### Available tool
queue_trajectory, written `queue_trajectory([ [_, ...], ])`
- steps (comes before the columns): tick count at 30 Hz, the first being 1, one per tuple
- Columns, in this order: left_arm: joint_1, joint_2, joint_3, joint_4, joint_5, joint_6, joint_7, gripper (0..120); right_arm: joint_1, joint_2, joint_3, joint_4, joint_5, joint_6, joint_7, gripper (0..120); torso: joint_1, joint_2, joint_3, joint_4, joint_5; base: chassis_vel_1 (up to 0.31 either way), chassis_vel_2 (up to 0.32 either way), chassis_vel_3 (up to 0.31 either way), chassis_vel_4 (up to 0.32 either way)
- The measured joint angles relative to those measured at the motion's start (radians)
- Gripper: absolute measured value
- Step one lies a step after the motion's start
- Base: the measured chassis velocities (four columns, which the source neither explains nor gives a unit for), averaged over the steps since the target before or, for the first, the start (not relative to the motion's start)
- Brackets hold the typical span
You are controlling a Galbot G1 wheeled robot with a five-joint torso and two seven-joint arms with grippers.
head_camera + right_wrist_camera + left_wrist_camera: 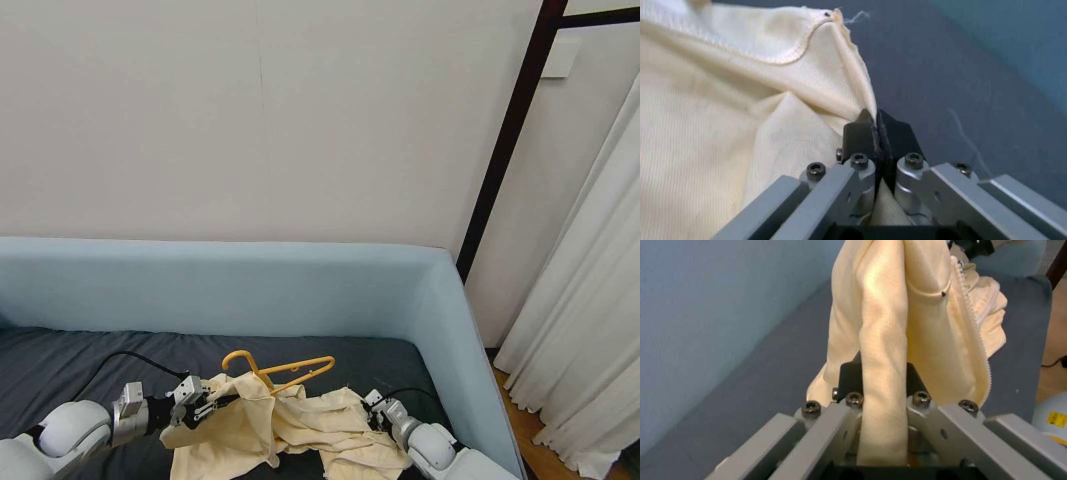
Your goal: Pick up the clothes from the sofa and hang them on the clothes hanger.
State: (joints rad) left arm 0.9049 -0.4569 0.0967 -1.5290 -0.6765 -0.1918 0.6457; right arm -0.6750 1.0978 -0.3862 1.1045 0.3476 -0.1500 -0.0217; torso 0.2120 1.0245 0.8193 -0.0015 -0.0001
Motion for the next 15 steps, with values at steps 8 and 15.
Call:
queue_trajectory([
  [8,-0.018,0.007,0.005,-0.011,0.026,-0.023,0.014,1,-0.017,-0.047,0.090,0.134,0.097,-0.025,0.036,0,0.000,0.000,0.000,0.0000,0.0001,0.000,0.000,0.000,0.000],
  [15,-0.039,0.009,0.019,-0.014,0.079,-0.032,0.034,1,-0.054,-0.145,0.189,0.343,0.216,-0.099,0.073,0,0.000,0.000,0.000,-0.0001,0.0001,0.000,0.000,0.000,0.000],
])
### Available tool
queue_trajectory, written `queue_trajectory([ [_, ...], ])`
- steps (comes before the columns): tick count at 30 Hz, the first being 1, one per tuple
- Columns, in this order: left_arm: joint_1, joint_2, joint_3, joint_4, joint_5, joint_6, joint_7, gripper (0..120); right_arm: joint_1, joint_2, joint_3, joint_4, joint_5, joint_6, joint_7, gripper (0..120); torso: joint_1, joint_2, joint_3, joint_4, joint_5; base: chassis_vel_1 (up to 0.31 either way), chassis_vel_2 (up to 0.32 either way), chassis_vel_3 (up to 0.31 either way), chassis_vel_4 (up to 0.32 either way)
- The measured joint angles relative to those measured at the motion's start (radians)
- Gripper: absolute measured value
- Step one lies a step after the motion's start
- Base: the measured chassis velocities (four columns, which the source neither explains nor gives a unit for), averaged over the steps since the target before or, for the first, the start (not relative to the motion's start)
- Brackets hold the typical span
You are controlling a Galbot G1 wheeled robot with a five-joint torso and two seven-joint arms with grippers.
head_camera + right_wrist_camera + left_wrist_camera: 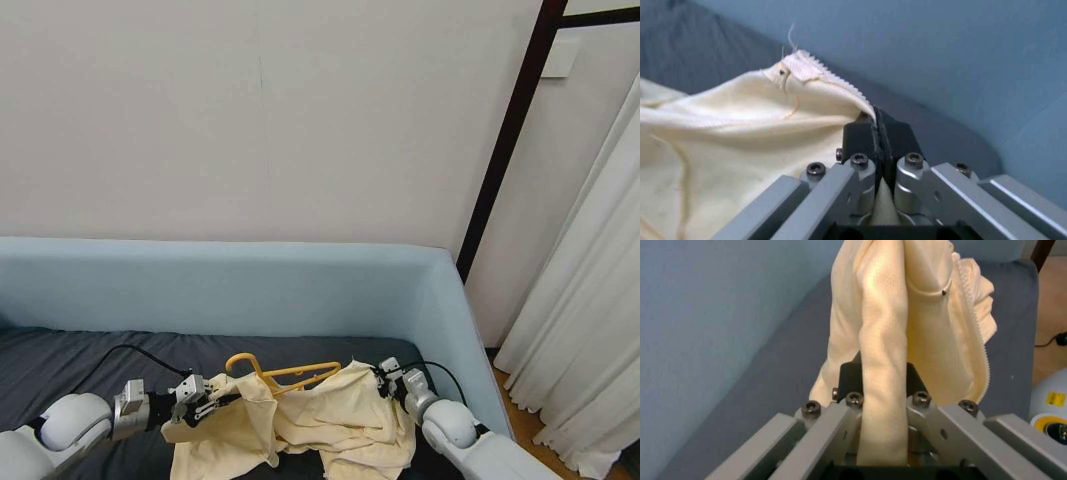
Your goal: Pick up the clothes from the sofa and hang them on the clothes hanger.
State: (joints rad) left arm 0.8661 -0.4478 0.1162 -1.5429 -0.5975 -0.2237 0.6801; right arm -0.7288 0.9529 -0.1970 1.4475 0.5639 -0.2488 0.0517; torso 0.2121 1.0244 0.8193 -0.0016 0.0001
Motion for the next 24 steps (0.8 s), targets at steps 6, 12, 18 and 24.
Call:
queue_trajectory([
  [6,-0.008,-0.005,0.004,0.005,0.025,0.000,-0.003,1,-0.031,-0.072,0.065,0.158,0.065,-0.047,0.030,0,0.000,0.000,0.000,0.0000,-0.0001,0.000,0.000,0.000,0.000],
  [12,-0.025,-0.013,0.035,0.007,0.051,0.005,-0.015,1,-0.065,-0.150,0.129,0.337,0.146,-0.094,0.074,0,0.000,0.000,0.000,0.0001,0.0000,0.000,0.000,0.000,0.000],
  [18,-0.053,-0.028,0.092,-0.007,0.059,0.024,-0.042,1,-0.071,-0.195,0.145,0.464,0.198,-0.125,0.104,0,0.000,0.000,0.000,0.0001,-0.0001,0.000,0.000,0.000,0.000],
  [24,-0.064,-0.033,0.112,-0.047,0.019,0.052,-0.073,1,-0.086,-0.208,0.149,0.517,0.212,-0.136,0.109,0,0.000,0.000,0.000,0.0000,0.0000,0.000,0.000,0.000,0.000],
])
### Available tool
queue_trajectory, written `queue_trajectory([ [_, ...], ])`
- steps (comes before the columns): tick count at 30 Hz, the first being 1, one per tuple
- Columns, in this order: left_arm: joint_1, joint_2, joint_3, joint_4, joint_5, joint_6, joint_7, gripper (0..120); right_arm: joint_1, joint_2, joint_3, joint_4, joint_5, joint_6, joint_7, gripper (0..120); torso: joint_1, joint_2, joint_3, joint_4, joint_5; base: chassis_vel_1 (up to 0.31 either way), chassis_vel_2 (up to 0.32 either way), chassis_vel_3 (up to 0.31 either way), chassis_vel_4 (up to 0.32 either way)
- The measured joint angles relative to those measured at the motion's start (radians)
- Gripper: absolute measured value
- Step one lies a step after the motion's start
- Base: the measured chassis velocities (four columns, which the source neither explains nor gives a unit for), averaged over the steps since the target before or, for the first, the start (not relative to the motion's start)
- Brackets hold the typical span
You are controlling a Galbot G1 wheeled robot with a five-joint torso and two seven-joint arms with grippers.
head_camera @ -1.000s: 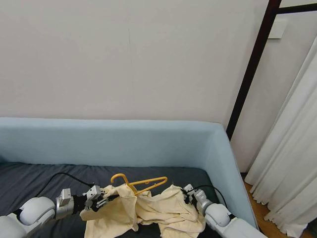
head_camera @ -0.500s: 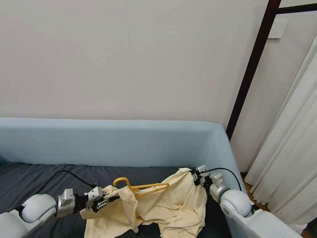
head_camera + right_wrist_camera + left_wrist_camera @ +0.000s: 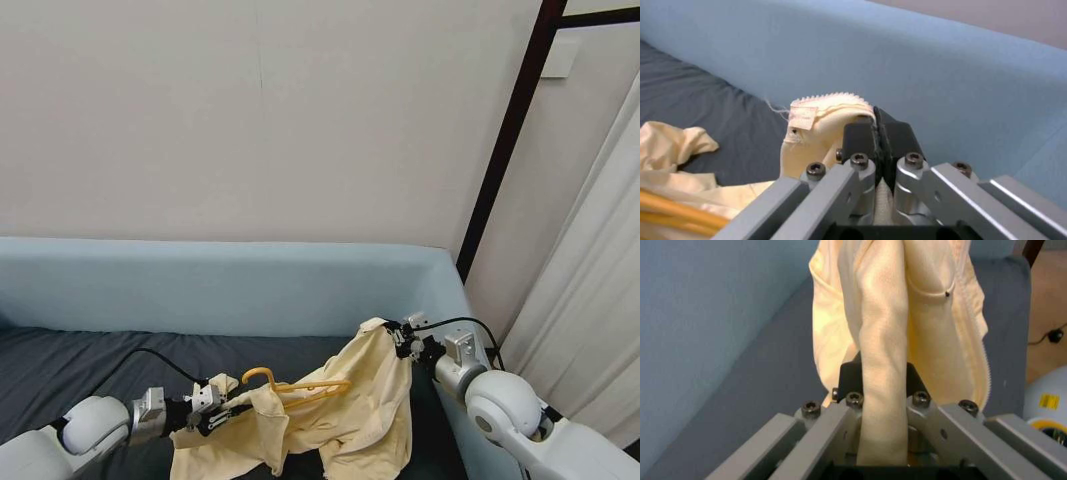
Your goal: Pick up the clothes from the sofa and hang them on the clothes hanger.
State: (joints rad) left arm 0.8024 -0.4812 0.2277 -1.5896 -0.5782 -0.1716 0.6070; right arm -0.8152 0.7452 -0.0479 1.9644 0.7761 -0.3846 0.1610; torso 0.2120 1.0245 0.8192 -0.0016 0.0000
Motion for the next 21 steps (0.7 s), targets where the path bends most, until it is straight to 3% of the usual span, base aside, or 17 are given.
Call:
queue_trajectory([
  [11,-0.019,-0.010,0.038,-0.046,-0.028,0.053,-0.044,1,0.014,-0.023,-0.007,0.070,0.042,-0.025,0.019,0,0.000,0.000,0.000,0.0001,-0.0001,0.000,0.000,0.000,0.000],
  [21,-0.070,-0.076,0.093,-0.060,-0.071,0.143,-0.159,1,-0.001,-0.027,-0.013,0.160,0.089,-0.039,0.029,0,0.000,0.000,0.000,0.0001,-0.0001,0.000,0.000,0.000,0.000],
])
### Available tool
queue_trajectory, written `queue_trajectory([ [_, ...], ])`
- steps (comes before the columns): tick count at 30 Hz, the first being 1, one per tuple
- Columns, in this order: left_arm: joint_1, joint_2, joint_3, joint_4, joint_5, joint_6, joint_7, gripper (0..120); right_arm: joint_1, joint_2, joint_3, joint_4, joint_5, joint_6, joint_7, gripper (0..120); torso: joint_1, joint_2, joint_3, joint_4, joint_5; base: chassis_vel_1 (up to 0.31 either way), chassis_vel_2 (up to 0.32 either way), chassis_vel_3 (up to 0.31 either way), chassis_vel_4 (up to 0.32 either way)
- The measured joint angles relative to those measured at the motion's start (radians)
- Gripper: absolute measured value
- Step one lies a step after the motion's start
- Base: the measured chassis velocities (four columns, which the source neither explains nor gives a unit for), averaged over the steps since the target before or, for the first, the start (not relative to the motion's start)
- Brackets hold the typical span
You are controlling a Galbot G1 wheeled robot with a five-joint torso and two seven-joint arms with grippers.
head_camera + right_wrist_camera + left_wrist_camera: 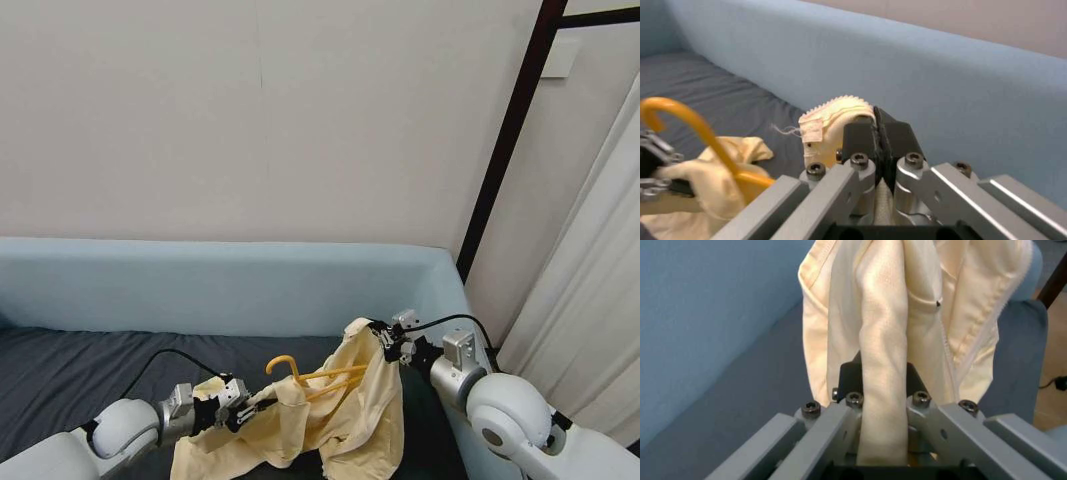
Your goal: Pick up the clothes from the sofa and hang them on the clothes hanger.
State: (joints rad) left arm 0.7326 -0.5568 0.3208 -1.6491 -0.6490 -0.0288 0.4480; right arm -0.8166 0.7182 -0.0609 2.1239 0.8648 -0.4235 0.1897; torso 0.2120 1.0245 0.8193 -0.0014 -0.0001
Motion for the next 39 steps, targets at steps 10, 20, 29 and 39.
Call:
queue_trajectory([
  [10,-0.148,-0.074,0.131,0.015,-0.040,0.030,-0.012,1,0.022,-0.005,-0.002,0.068,0.070,-0.009,0.030,0,0.000,0.000,0.000,-0.0002,0.0001,0.000,0.000,0.000,0.000],
  [20,-0.175,-0.045,0.119,0.004,-0.052,0.006,0.043,1,0.052,-0.010,0.019,-0.015,0.075,0.006,0.039,0,0.000,0.000,0.000,-0.0002,0.0001,0.000,0.000,0.000,0.000],
  [29,-0.145,0.011,0.111,-0.020,-0.025,-0.023,0.115,1,0.078,-0.001,-0.011,-0.053,0.051,0.029,0.031,0,0.000,0.000,0.000,0.0004,-0.0001,0.000,0.000,0.000,0.000],
  [39,-0.212,-0.084,0.172,0.061,-0.018,-0.015,0.084,1,0.012,-0.013,-0.016,0.060,0.054,0.027,0.028,0,0.000,0.000,0.000,-0.0003,0.0000,0.000,0.000,0.000,0.000],
])
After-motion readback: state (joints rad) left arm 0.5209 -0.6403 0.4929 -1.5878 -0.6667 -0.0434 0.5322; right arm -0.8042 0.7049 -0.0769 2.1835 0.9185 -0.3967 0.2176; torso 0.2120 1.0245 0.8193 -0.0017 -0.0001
